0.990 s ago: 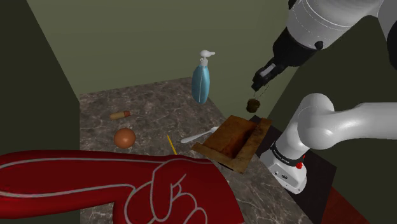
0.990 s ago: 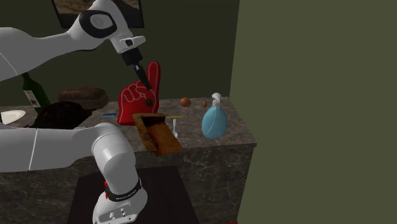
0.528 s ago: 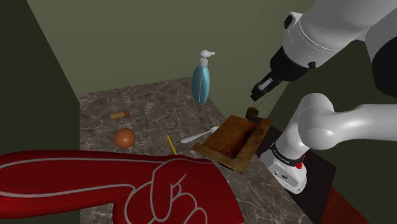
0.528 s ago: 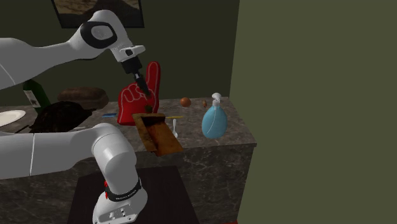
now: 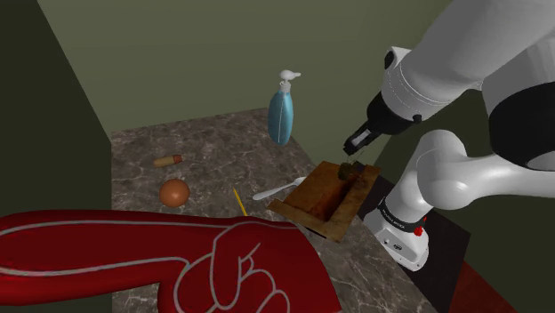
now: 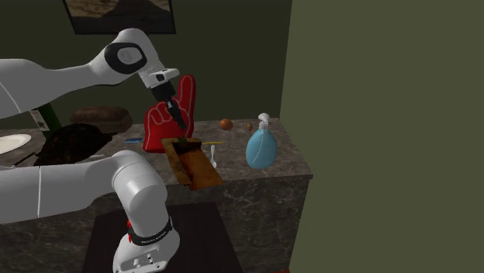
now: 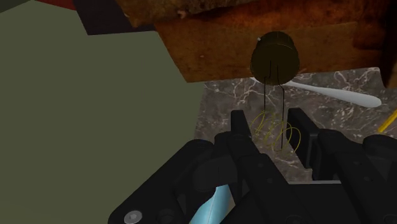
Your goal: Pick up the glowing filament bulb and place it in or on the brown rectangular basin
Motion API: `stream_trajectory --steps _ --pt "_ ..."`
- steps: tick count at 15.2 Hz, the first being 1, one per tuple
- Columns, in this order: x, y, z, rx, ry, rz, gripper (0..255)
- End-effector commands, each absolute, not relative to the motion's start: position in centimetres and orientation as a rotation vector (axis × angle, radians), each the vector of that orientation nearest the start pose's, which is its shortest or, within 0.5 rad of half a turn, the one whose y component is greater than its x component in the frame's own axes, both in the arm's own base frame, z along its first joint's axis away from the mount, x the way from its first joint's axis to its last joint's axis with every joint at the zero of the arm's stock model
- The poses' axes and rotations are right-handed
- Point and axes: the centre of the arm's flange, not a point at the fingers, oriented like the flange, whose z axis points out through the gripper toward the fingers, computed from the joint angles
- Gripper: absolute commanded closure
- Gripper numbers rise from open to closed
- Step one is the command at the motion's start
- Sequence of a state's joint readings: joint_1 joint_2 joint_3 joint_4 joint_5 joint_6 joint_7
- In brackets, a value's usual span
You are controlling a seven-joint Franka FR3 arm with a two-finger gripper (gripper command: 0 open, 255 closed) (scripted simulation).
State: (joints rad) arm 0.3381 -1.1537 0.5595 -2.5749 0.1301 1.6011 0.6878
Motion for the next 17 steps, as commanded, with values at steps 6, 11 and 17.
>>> stream_trajectory --steps 6,11,17 --pt "12.4 23.6 49.9 -3.333 0.114 -0.529 255" --pt "12.4 23.6 49.9 -3.333 0.114 -0.529 255" --pt "12.4 23.6 49.9 -3.333 0.114 -0.529 0"
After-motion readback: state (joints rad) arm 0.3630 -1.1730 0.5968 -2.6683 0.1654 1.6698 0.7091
